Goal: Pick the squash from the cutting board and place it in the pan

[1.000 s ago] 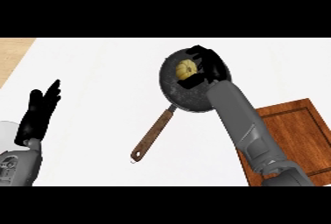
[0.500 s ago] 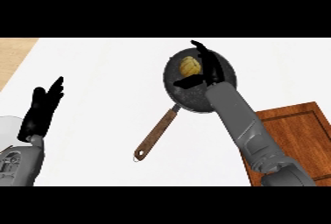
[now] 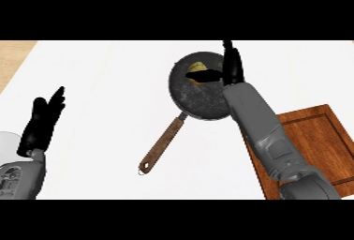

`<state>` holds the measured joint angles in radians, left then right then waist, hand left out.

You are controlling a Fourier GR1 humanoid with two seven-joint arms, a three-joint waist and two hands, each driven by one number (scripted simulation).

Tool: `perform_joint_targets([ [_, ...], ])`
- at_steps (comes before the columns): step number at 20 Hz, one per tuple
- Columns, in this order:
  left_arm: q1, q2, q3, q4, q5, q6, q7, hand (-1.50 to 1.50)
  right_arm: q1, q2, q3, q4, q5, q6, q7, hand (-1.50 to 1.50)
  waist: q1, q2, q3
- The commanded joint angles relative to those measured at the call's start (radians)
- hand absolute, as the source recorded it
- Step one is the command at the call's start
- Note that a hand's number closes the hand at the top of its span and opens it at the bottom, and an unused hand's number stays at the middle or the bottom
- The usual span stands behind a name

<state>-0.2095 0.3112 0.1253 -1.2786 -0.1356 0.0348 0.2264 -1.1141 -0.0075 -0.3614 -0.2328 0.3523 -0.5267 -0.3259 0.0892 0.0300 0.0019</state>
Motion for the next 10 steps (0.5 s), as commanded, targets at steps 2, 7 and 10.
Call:
perform_joint_targets([
  [2,0.005,0.027,0.045,0.043,0.014,-0.005,-0.038,0.0,-0.019,-0.053,-0.047,0.005,-0.036,-0.035,0.019,-1.5,-0.041,-0.009,-0.002],
  [7,0.087,0.029,0.059,-0.024,0.021,-0.004,-0.005,0.0,0.058,-0.14,-0.068,-0.06,-0.084,0.062,0.004,-1.5,-0.074,-0.027,-0.002],
  [10,0.055,0.026,0.067,0.01,0.025,-0.006,-0.008,0.0,0.161,-0.181,-0.069,-0.106,-0.108,0.155,-0.052,-1.5,-0.093,-0.03,-0.002],
])
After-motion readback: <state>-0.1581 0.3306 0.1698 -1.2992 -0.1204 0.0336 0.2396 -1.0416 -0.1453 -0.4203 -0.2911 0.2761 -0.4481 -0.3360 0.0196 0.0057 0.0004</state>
